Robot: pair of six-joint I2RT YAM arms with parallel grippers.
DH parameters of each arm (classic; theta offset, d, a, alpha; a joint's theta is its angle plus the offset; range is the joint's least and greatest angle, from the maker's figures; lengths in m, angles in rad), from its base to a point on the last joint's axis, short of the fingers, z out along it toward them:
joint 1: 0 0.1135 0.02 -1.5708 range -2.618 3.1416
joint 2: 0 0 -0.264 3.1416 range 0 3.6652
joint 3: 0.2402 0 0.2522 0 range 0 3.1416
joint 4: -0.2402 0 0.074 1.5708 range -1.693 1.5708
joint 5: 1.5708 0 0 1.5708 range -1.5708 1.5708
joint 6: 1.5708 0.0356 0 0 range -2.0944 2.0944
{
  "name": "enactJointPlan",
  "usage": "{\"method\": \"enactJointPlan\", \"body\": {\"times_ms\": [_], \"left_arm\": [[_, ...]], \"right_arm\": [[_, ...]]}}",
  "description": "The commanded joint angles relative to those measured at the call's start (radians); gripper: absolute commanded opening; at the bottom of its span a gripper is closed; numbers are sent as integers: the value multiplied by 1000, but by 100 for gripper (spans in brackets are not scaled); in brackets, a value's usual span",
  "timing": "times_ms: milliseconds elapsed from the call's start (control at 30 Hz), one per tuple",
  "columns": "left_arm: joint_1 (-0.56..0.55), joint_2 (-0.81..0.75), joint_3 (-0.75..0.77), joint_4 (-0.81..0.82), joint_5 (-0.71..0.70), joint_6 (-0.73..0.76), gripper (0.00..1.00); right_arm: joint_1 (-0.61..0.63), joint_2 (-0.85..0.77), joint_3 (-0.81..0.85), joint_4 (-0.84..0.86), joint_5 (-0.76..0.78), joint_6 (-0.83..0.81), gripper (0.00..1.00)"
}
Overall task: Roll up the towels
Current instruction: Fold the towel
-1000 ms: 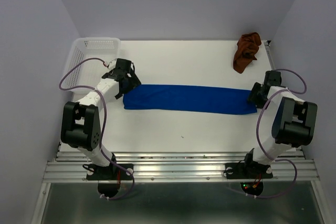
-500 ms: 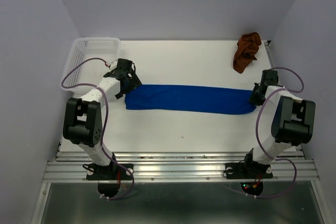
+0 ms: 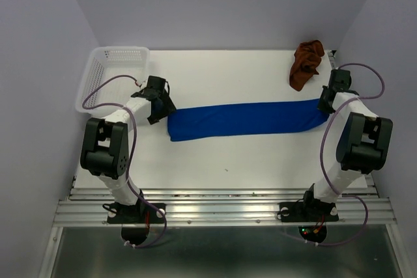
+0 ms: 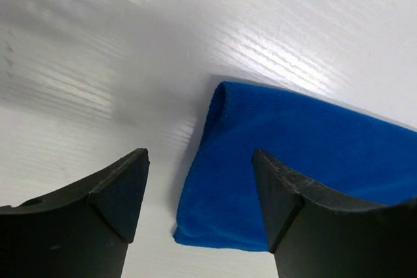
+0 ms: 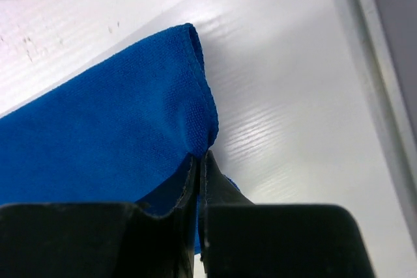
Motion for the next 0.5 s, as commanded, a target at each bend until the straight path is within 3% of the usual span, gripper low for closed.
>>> {"method": "enactJointPlan", "body": {"times_ms": [0,133,367,467], "left_arm": [[-6,26,-27,12,26,23,72],[-8,29,-49,24,50,21,59],[-47,40,-115,58,113,29,55],[-61,47,-133,64,118,29,41]], "right_arm": [[6,15,84,-20,44,-38,1],[6,27,110,-31,42,-41,1],[6,41,119,-42,53,-39,1],[6,50,142,-57,70,-33,1]]}}
